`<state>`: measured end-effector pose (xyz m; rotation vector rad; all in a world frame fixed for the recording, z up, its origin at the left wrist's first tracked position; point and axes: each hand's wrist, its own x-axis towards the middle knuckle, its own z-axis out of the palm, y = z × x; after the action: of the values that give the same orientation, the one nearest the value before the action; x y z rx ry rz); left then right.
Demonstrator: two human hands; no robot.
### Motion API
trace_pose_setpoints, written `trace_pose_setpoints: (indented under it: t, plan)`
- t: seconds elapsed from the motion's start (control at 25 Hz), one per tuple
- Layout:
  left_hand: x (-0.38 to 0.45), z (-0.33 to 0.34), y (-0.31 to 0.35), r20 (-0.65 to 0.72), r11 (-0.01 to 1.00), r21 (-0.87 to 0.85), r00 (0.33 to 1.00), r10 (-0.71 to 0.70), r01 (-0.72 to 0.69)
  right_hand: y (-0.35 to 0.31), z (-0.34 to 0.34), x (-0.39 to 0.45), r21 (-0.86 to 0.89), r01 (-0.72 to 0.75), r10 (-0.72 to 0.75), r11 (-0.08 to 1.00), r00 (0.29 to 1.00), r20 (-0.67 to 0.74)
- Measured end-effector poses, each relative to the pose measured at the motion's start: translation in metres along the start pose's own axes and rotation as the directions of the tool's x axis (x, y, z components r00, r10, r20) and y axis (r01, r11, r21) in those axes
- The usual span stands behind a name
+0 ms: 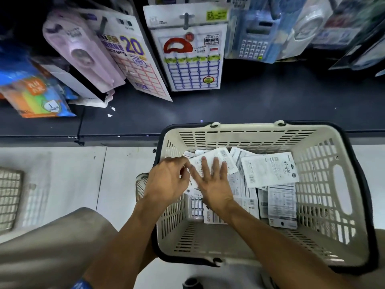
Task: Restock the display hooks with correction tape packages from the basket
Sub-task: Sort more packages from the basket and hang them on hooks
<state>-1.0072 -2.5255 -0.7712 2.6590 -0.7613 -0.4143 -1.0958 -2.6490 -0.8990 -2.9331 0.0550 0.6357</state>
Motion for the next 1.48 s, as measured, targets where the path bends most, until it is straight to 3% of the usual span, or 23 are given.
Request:
trace_pose_setpoints:
  t: [0.08,0.2,0.32,0.4,0.44,0.52,0.68,0.8,0.88,1.0,1.04,1.12,1.16,1.28,1.32,1.4,1.48]
  plan:
    - [0.002,-0.002,0.000,-0.007,0.999,-0.041,1.000,-0.024,0.024,-0.001,-0.006,0.003,0.000,0.017,-0.017,1.000,1.000,0.019]
    - [0.002,-0.003,-0.002,-0.037,0.996,-0.085,0.999,-0.026,0.023,0.009,-0.021,-0.002,0.030,0.059,-0.056,0.998,0.996,-0.076]
    - [0.001,-0.008,-0.003,-0.098,0.969,-0.236,0.990,-0.103,0.077,0.034,-0.050,-0.004,0.280,0.059,-0.001,0.958,0.980,-0.201]
    - [0.003,-0.013,-0.002,-0.123,0.922,-0.362,0.973,-0.196,0.140,0.060,-0.075,-0.008,0.499,-0.025,0.076,0.866,0.994,-0.081]
    - [0.005,-0.014,-0.003,-0.130,0.898,-0.411,0.965,-0.227,0.156,0.073,-0.085,-0.010,0.660,-0.080,0.092,0.747,0.996,0.017]
    - [0.009,-0.013,-0.002,-0.111,0.865,-0.472,0.962,-0.251,0.171,0.093,-0.104,-0.020,0.904,-0.157,0.091,0.398,0.987,0.131]
    - [0.006,-0.010,0.011,0.177,0.770,-0.577,0.962,-0.209,0.274,0.113,-0.128,-0.039,0.989,-0.120,0.111,-0.091,0.985,0.130]
    - [0.002,-0.006,0.014,0.327,0.726,-0.570,0.916,-0.230,0.386,0.122,-0.150,-0.051,0.947,-0.116,0.022,-0.300,0.991,0.129]
    - [0.001,-0.008,0.019,0.402,0.581,-0.696,0.899,-0.173,0.423,0.122,-0.162,-0.059,0.935,-0.113,-0.022,-0.336,0.993,0.112]
    - [0.001,-0.008,0.032,0.509,0.308,-0.823,0.860,0.025,0.478,0.089,-0.167,-0.063,0.947,-0.066,-0.065,-0.315,0.997,0.048]
    - [0.000,-0.008,0.037,0.501,0.234,-0.844,0.865,0.024,0.483,0.076,-0.165,-0.061,0.960,-0.045,-0.083,-0.276,0.996,0.023]
    - [-0.001,-0.010,0.042,0.462,0.194,-0.859,0.881,-0.106,0.474,0.060,-0.157,-0.052,0.986,-0.049,-0.116,-0.159,0.993,0.031]
    - [-0.002,-0.011,0.041,0.411,0.222,-0.867,0.891,-0.192,0.447,0.060,-0.150,-0.050,0.991,-0.085,-0.095,-0.106,0.993,0.075]
    - [0.001,-0.015,0.026,0.094,0.502,-0.805,0.903,-0.420,0.317,0.072,-0.105,-0.057,0.966,-0.260,0.084,0.014,0.962,0.258]
    - [0.002,-0.017,0.022,0.002,0.588,-0.750,0.889,-0.457,0.304,0.067,-0.084,-0.061,0.942,-0.318,0.072,0.104,0.947,0.312]
    - [0.003,-0.020,0.019,-0.082,0.673,-0.670,0.870,-0.487,0.313,0.040,-0.048,-0.065,0.829,-0.391,0.006,0.400,0.905,0.425]
    - [-0.001,-0.017,0.020,-0.086,0.736,-0.595,0.885,-0.458,0.323,0.018,-0.027,-0.058,0.705,-0.336,0.066,0.624,0.922,0.381]
